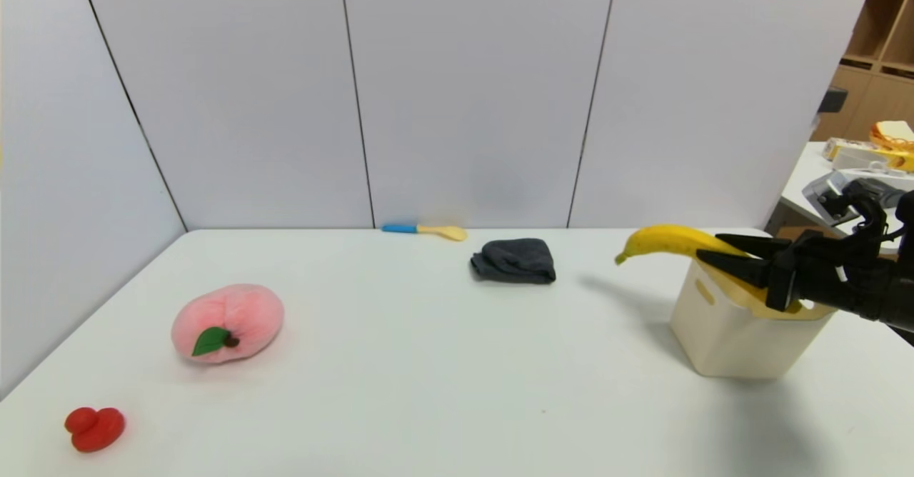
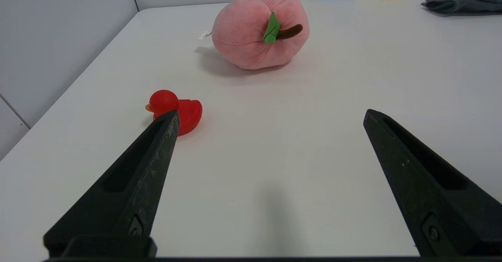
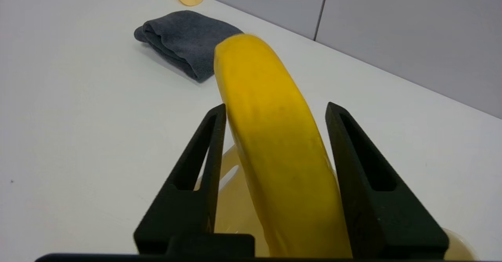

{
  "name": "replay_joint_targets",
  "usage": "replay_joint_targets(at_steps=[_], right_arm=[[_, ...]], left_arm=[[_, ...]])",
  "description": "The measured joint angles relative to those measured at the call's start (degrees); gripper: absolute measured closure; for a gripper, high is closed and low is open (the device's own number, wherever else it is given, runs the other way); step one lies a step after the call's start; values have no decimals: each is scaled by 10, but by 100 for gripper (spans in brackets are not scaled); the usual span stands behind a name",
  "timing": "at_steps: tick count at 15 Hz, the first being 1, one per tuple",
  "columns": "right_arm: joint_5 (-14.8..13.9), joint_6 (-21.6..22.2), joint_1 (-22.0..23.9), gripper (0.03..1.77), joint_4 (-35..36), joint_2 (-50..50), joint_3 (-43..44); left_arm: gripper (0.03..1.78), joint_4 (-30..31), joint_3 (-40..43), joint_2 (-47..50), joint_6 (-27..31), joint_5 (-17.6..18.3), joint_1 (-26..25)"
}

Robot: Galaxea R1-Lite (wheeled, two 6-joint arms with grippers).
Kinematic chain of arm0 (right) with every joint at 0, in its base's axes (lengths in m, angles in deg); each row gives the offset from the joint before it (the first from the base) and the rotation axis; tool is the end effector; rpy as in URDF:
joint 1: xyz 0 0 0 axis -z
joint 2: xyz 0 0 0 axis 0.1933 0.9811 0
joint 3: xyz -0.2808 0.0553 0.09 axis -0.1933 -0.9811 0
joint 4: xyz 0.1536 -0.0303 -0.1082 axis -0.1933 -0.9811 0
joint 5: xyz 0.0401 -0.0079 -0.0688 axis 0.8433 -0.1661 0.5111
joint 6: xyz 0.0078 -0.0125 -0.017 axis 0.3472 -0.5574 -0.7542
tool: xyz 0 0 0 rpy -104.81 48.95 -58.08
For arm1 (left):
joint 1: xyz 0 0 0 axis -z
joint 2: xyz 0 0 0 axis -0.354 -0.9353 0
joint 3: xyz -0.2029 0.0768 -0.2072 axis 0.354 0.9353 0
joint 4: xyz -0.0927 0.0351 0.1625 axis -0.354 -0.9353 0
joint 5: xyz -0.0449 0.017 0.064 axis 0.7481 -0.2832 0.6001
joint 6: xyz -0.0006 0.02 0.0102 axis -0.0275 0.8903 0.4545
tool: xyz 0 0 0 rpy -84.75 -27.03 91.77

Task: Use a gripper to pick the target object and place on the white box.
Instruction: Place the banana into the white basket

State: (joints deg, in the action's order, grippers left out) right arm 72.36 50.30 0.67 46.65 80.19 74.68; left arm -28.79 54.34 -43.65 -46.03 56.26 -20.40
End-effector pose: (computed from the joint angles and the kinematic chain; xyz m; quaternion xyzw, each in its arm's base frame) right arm 0.2741 -0.0415 0.1446 -0.0563 0.1013 0.2876 0.9507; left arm -0.0228 -0.0002 0.0756 0.0137 -0.0010 -0.0105 0.9999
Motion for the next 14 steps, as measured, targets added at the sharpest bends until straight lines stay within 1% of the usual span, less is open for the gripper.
replay_joint_targets(at_steps=[3,6,10,14], right_arm=[[0,0,0,63,0,-2,0],[0,0,1,45,0,-7,-1],[0,1,3,31,0,-20,0],[-4,11,26,22,-8,-64,3]], left_arm=[[12,0,0,0,0,0,0],[12,0,0,0,0,0,0],[12,0,0,0,0,0,0],[12,0,0,0,0,0,0]])
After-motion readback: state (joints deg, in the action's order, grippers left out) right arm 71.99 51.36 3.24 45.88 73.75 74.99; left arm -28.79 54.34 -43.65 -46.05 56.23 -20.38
